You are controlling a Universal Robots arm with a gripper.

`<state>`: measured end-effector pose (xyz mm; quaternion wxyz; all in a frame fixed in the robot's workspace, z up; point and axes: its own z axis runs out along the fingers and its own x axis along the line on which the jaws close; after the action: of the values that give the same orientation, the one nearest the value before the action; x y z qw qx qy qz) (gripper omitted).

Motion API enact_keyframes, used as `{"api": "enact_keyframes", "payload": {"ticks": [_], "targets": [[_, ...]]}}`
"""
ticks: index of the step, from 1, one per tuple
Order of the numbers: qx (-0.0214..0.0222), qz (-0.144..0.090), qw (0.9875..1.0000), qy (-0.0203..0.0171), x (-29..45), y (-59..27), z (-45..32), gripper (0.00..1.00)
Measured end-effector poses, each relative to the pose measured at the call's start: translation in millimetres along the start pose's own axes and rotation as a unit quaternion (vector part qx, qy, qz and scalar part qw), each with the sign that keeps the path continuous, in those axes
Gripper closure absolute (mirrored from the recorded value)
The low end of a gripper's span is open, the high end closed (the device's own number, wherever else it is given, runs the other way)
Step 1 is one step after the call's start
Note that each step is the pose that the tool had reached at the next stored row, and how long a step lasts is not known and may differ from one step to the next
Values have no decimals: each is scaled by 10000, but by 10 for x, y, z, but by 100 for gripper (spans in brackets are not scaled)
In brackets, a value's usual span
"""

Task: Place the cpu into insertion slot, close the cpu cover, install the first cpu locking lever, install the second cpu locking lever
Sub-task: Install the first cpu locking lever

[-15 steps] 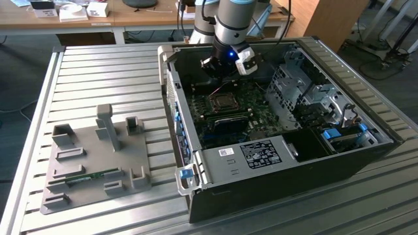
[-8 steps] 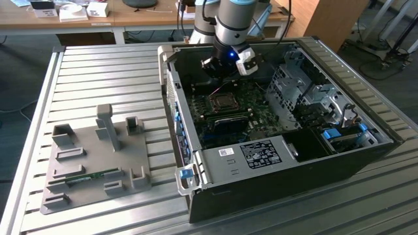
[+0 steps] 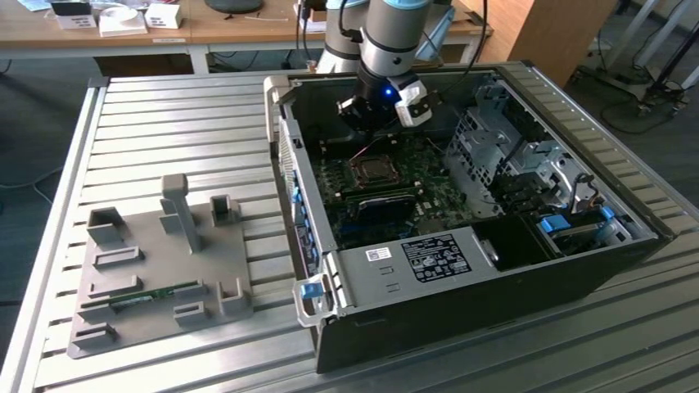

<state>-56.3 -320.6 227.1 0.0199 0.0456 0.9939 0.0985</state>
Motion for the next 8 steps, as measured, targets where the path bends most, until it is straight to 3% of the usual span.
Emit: {"api": "enact_keyframes", "payload": {"ticks": [8], "targets": [[-2, 0, 10000, -1, -5, -1, 11, 89]]}}
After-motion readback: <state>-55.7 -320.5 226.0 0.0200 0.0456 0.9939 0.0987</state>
